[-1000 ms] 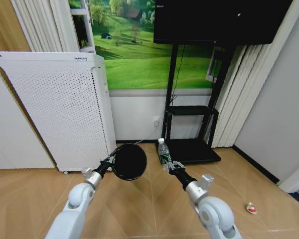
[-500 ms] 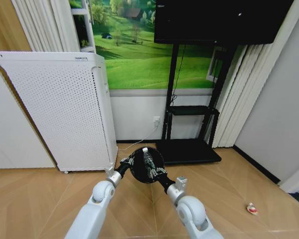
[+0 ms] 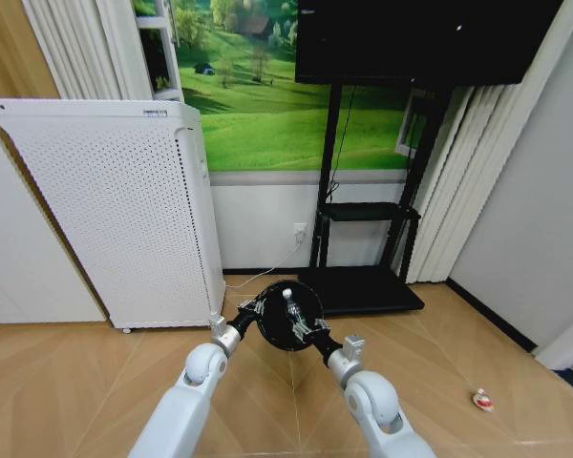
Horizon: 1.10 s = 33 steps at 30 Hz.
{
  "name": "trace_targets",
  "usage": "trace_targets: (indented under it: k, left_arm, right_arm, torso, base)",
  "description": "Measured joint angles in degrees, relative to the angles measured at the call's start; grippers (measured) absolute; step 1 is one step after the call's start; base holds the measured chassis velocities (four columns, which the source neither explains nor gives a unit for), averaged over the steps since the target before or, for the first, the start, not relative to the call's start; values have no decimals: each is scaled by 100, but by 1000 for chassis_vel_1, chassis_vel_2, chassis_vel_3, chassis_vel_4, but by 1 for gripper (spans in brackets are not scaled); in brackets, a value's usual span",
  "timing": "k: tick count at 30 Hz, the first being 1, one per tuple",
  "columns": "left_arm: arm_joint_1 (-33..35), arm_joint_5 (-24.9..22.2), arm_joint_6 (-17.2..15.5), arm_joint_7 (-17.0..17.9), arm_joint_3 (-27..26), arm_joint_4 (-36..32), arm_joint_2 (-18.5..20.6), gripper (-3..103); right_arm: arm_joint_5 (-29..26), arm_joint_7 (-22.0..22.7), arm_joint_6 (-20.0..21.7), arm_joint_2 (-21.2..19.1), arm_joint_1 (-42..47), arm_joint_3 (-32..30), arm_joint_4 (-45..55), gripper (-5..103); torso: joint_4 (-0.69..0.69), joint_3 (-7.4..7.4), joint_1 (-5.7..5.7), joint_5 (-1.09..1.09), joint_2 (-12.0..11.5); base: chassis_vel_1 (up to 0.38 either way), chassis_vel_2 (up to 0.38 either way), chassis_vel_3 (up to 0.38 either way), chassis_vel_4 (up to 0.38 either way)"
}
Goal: Pick up the trash bin and place the garbage on the floor into it.
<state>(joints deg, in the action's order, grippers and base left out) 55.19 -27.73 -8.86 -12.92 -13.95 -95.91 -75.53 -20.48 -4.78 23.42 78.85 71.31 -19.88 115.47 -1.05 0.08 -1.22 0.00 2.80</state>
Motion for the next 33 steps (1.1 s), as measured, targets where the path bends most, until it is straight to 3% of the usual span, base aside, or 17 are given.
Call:
trace_targets:
  k: [6,14,21,33]
  left_arm:
    - [109,-22,-16,6,-123,-186,114,7]
    - [453,-1,-15,-51,-626,-656,393,7]
    - [1274,26,-1,-356,-1399,-1329,553,7]
    - [1896,83,41,-540,-1805,-1726,514,7]
  right_arm:
    - [-5,138,-45,9,33,-210,140,98]
    - [39,575,-34,-70,31,-772,37,100]
    - [755,574,-198,-228,-20,-1288,-932,100]
    - [673,420,-127,-348,-120,-1354,-1207,100]
  torso:
    - [0,0,0,0,0]
    - [0,0,0,0,0]
    - [1,-1,0,0,0]
    - [0,0,1,0,0]
  base:
    - [0,0,0,0]
    - [0,0,0,0]
    - [0,0,0,0]
    - [0,0,0,0]
